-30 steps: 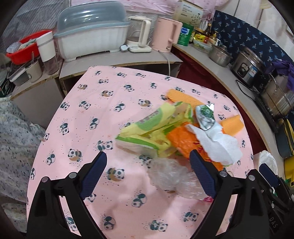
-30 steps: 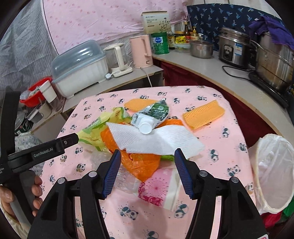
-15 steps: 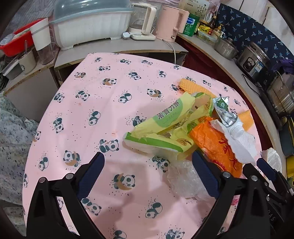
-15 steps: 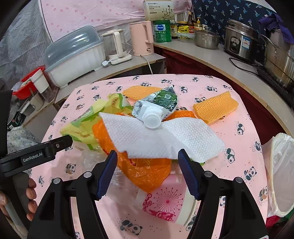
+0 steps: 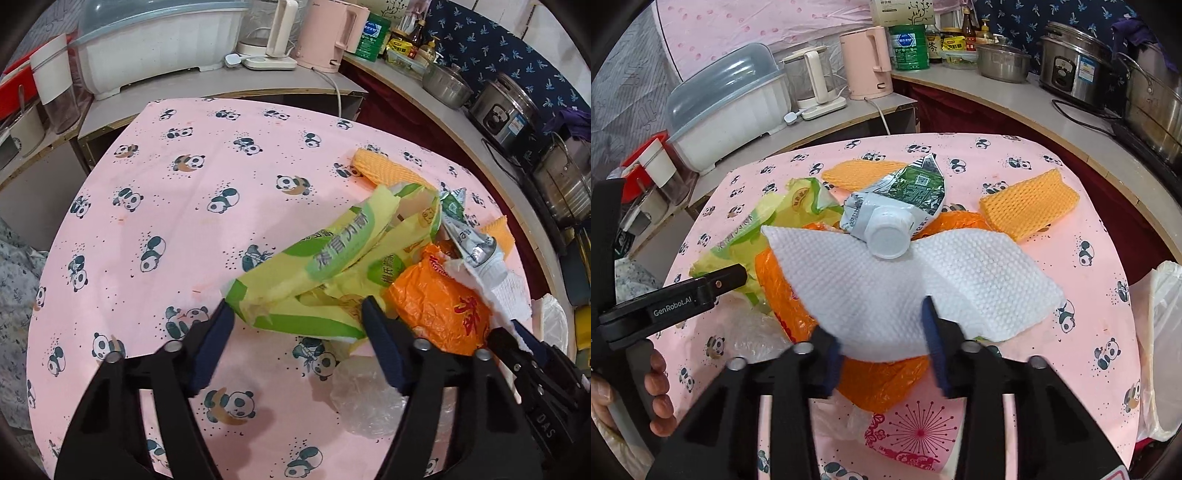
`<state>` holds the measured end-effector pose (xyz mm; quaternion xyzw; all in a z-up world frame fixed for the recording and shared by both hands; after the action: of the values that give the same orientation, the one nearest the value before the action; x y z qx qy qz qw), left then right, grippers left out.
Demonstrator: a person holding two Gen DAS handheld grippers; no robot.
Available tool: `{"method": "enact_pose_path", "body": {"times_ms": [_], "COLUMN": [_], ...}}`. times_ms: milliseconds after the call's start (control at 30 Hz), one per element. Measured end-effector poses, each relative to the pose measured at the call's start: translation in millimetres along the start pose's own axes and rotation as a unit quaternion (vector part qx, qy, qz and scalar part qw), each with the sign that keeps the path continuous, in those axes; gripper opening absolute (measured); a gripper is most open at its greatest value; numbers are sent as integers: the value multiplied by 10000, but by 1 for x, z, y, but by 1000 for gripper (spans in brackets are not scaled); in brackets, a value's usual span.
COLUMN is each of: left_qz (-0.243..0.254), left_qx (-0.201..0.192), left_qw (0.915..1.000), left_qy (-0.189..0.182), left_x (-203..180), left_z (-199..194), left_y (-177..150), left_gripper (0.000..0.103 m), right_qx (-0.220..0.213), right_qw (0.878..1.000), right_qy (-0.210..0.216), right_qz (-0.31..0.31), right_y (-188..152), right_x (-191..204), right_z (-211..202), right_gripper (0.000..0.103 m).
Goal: Collect trash
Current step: 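Grasp the yellow-green snack bag with the left tool while the right tool grasps a white paper towel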
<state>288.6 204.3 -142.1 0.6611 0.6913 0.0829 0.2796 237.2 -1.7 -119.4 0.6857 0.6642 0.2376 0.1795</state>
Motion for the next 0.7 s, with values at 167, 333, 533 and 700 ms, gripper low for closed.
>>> {"method": "enact_pose_path", "body": {"times_ms": [167,333,533,700], "left_qz": [60,17,-2,35], "left_qx": [-79,-173,-454,-678], "left_qw": [9999,9998,9989,9976], "left_qy": [-56,-36,-117,-151], "left_x": [-5,-5,-10,-22], "left_z": [-9,-25,-56,-83], "left_y": [-2,-4,-2,-1], "left_gripper": [37,5,4,3], "right_qx": [-108,-411,-873,-1274], "right_qw": [9999,9991,9958,9910], "right_qy": [65,34,11,-11], "right_qz": [33,97,268,422], "right_y": [2,11,25,33], "right_x": [-1,-7,-22,-38], "right_z": [-11,-39,-83,-123], "right_gripper": [5,4,3,3]}}
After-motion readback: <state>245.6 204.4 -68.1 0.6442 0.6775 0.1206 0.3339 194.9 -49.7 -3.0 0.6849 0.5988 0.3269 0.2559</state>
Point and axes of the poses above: each gripper's, at about its wrist camera, not at the fingertips, and z roughly the way its jaws point, x to its left, y to its top, the point moved 5 cm from there along z, roughly the way its jaws point, and after that the axes turned 3 degrees about -y, right-handed, at the moved point
